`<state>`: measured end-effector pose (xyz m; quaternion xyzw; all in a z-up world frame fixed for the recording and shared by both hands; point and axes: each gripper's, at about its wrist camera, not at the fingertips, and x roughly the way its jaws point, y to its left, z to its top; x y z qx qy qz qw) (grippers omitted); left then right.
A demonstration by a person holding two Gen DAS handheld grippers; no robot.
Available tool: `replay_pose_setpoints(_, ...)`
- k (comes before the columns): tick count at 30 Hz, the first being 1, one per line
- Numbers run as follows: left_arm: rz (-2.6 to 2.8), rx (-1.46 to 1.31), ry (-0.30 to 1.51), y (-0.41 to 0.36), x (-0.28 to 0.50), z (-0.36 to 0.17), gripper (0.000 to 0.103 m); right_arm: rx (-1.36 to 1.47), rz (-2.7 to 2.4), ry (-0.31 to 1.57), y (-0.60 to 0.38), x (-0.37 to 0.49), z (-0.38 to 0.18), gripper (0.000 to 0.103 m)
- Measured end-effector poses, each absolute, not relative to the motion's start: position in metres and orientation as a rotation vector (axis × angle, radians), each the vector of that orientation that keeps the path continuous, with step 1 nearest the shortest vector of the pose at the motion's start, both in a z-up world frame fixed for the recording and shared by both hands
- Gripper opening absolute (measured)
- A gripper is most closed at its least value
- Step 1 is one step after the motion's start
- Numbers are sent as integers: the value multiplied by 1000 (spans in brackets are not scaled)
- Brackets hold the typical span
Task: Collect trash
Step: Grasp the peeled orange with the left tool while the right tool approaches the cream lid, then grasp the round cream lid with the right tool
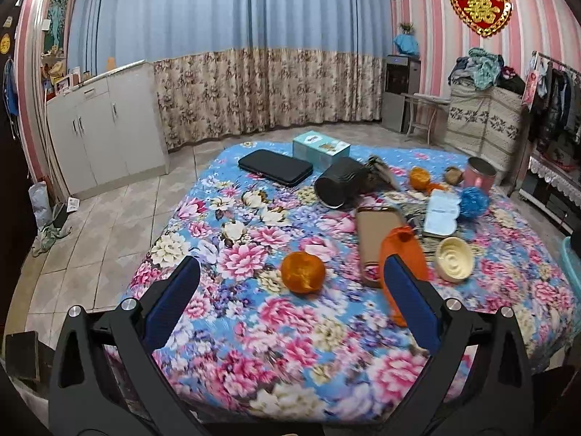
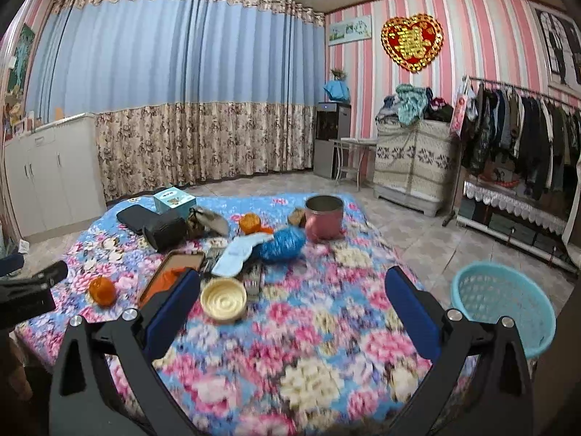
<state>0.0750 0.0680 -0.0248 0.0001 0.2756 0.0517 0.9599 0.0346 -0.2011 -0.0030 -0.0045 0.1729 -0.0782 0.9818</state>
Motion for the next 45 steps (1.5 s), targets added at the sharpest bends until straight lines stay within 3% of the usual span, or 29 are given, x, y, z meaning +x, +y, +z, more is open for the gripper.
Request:
replay_pose_setpoints(10, 117, -1, 655, 71, 128, -58, 98, -48, -78, 344, -183, 94, -13, 99)
replay_pose_setpoints(22, 139, 63, 772, 62, 179, -103, 97, -26, -120, 490, -199, 129, -59, 99)
replay_pose_setpoints(26, 131, 23, 840, 67, 193, -117, 80, 2, -111, 526, -204, 133, -66, 99)
replay_pose_setpoints(29, 137, -16, 834, 71, 194, -118, 77, 39, -112, 547, -209, 135, -70, 99)
replay_pose_setpoints(36, 121, 0, 819, 65, 194, -117, 48, 26, -113, 567, -206, 136, -74, 99)
replay_pose_setpoints(40, 123, 3, 806, 64, 194, -115, 41, 29, -114, 572, -207, 136, -76, 99)
replay_pose_setpoints(45, 146, -7, 791, 70, 191, -111, 39, -2, -112, 591, -202, 140, -82, 99)
